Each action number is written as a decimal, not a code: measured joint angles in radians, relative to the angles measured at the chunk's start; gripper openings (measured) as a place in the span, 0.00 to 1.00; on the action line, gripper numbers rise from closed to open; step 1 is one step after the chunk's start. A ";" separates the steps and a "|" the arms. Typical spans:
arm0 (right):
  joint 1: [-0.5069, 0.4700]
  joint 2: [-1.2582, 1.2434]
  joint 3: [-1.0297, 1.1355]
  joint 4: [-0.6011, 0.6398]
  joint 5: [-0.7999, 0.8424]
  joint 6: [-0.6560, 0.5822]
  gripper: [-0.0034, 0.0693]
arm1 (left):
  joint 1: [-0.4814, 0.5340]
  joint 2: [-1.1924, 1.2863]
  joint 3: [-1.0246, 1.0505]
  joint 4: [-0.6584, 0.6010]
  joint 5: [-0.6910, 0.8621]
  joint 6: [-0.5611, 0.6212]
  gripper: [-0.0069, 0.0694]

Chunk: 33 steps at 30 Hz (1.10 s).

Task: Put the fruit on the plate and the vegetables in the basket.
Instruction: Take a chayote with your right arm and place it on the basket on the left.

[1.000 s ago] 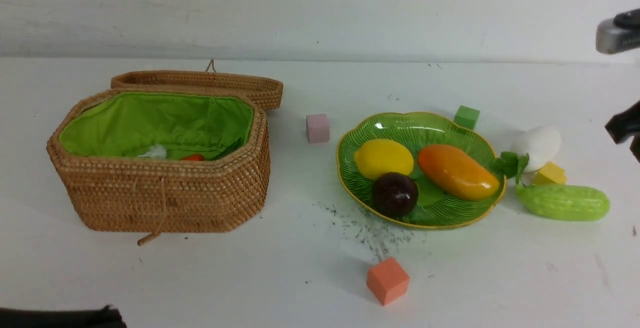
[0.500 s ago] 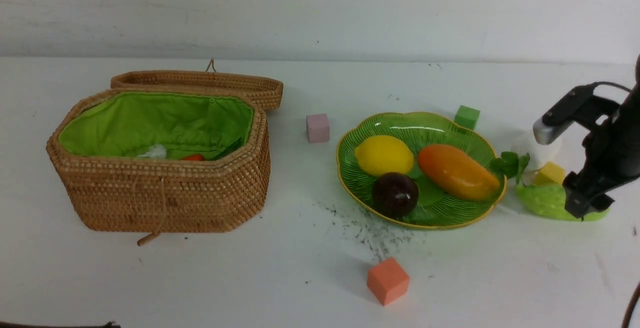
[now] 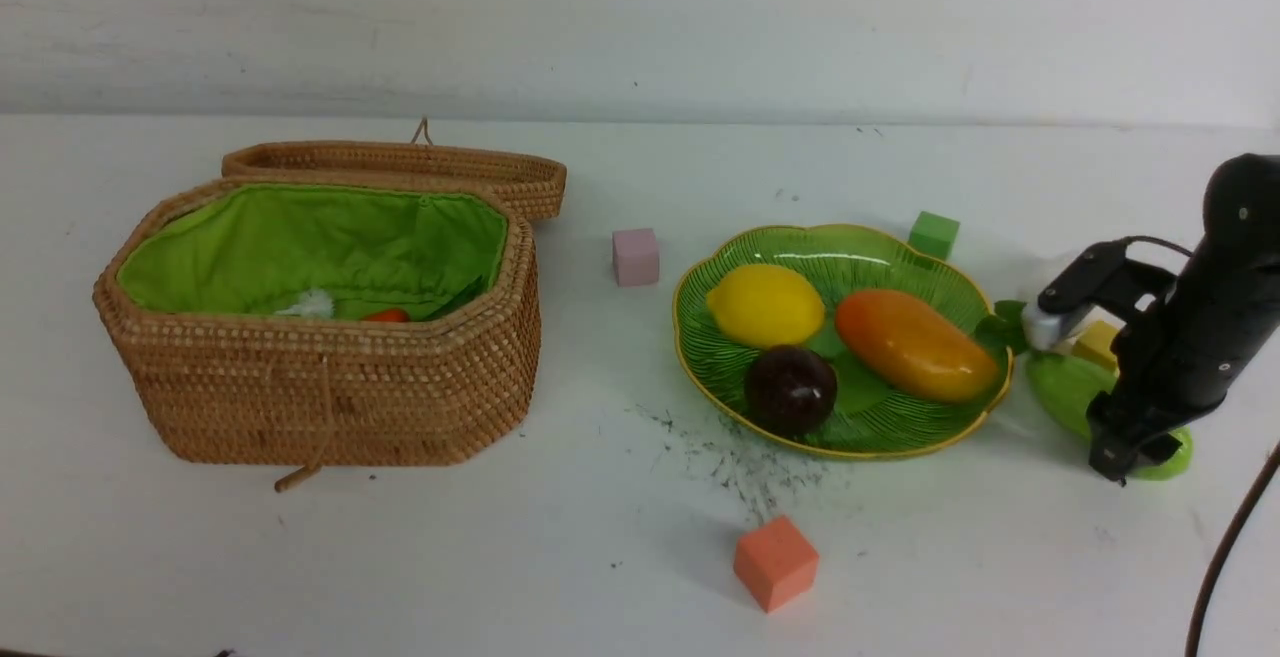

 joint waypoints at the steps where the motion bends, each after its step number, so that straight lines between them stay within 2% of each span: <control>1: 0.000 0.000 0.000 0.018 0.013 0.000 0.69 | 0.000 0.000 0.000 -0.008 0.000 0.000 0.12; 4: 0.000 -0.002 0.000 0.098 0.056 0.000 0.64 | 0.000 0.000 0.000 -0.021 0.000 0.000 0.12; 10: 0.000 -0.029 0.001 0.132 0.186 0.051 0.64 | 0.000 0.000 0.000 -0.023 0.001 0.000 0.12; 16: 0.011 -0.175 0.002 0.130 0.338 0.274 0.64 | 0.000 0.000 0.000 -0.013 0.013 0.000 0.12; 19: 0.063 -0.288 0.002 0.147 0.363 0.385 0.64 | 0.000 0.000 0.000 0.052 0.016 -0.022 0.12; 23: 0.246 -0.438 -0.006 0.242 0.279 0.469 0.64 | 0.000 0.000 0.000 0.263 0.007 -0.195 0.10; 26: 0.424 -0.474 -0.053 0.324 0.091 0.480 0.64 | 0.000 0.000 0.000 0.526 -0.021 -0.450 0.07; 28: 0.537 -0.448 -0.106 0.361 -0.044 0.479 0.64 | 0.000 0.000 0.000 0.685 -0.022 -0.621 0.07; 29: 0.576 -0.432 -0.125 0.371 -0.079 0.476 0.64 | 0.000 0.000 0.000 0.715 -0.020 -0.670 0.07; 30: 0.628 -0.384 -0.179 0.377 -0.156 0.463 0.64 | 0.000 0.000 0.000 0.814 -0.013 -0.761 0.07; 33: 0.721 -0.262 -0.308 0.389 -0.272 0.433 0.64 | 0.000 0.000 0.000 0.966 0.012 -0.928 0.07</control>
